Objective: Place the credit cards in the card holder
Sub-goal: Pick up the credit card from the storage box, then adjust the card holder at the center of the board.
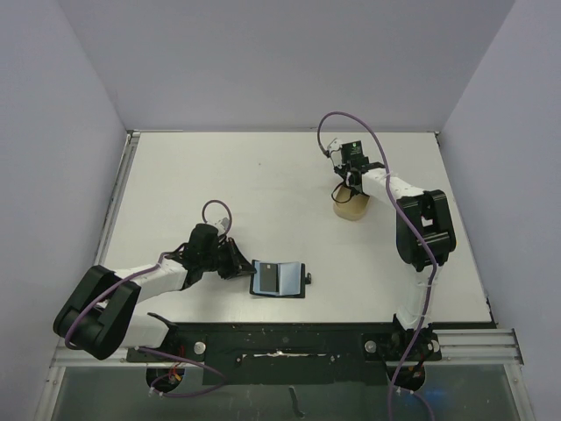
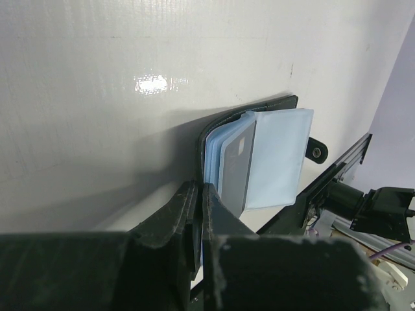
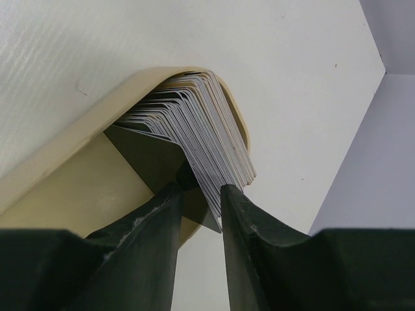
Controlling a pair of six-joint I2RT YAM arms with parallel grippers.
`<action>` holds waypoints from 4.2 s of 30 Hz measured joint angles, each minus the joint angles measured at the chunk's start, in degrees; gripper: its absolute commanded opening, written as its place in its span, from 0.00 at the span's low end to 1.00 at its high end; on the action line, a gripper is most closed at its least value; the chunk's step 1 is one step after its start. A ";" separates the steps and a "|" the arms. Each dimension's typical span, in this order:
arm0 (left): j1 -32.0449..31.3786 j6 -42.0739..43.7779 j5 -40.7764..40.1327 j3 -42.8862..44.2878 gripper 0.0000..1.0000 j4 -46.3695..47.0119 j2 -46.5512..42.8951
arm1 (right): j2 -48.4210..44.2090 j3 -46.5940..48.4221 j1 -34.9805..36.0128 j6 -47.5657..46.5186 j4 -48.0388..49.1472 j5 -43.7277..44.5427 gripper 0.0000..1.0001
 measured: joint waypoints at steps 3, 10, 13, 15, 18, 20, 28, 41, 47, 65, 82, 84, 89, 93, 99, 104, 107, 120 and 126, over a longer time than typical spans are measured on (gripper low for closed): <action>0.00 -0.13 0.00 -0.24 0.00 0.39 0.00 | 0.00 -0.15 -0.02 0.02 0.00 -0.17 0.21; 0.00 -0.17 0.02 -0.26 0.00 0.61 0.59 | 0.00 -0.13 -0.11 0.24 -0.39 -0.24 0.08; 0.00 -0.20 0.00 -0.26 0.00 0.66 0.59 | -0.11 -0.13 -0.11 0.50 -0.63 -0.31 0.06; 0.00 -0.20 0.00 -0.26 0.00 0.68 0.61 | -0.42 -0.13 -0.11 0.96 -1.27 -0.61 0.05; 0.00 -0.22 0.02 -0.26 0.00 0.76 0.74 | -1.18 -0.13 -0.09 1.84 -2.58 -1.22 0.02; 0.00 -0.31 0.00 -0.26 0.00 0.81 1.03 | -2.19 -0.13 -0.09 2.84 -3.78 -2.14 0.00; 0.00 -1.16 -0.24 -0.26 0.00 0.79 1.70 | -8.33 -0.61 0.72 7.45 -6.91 -4.13 0.00; 0.00 -1.05 -3.15 3.10 0.28 -4.24 0.92 | -24.02 -4.48 8.85 27.76 -13.79 -6.23 0.00; -0.02 -1.05 -4.87 4.48 0.37 -7.08 -2.60 | -33.53 -13.70 16.31 39.45 -11.85 -9.20 0.00; -0.28 -0.17 -7.26 3.74 0.33 -10.29 -4.66 | -37.88 -36.24 29.97 70.23 -0.28 -25.66 0.00; -2.27 -6.21 -4.59 -3.13 0.01 -4.13 -5.18 | -37.57 -39.58 29.97 72.50 -2.12 -25.24 0.00; -2.45 -6.71 -4.57 -3.32 0.00 -3.87 -5.77 | -37.57 -39.45 29.97 72.54 -2.10 -25.27 0.00; -3.37 -7.67 -4.98 -4.46 0.00 -2.97 -6.40 | -37.51 -39.45 29.99 74.36 -1.11 -25.94 0.00; -3.82 -8.68 -5.38 -5.38 0.00 -2.47 -6.40 | -35.93 -39.32 30.51 76.70 -0.61 -26.21 0.00; -4.52 -9.35 -6.40 -5.77 0.00 -1.95 -6.40 | -32.63 -37.88 31.06 79.82 -0.35 -26.38 0.00; -4.98 -10.25 -6.80 -6.56 0.00 -1.16 -6.43 | -31.23 -35.74 31.87 80.94 -0.37 -26.36 0.00; -5.49 -10.84 -7.13 -6.71 0.00 -0.74 -6.47 | -30.47 -34.23 32.22 81.22 -0.81 -26.12 0.00; -6.88 -11.45 -8.96 -6.54 0.13 -0.48 -6.38 | -28.70 -33.33 32.22 81.92 -0.87 -24.52 0.00; -7.08 -10.12 -11.02 -3.91 0.37 -5.01 -8.04 | -28.74 -33.22 32.22 80.52 -1.86 -23.43 0.00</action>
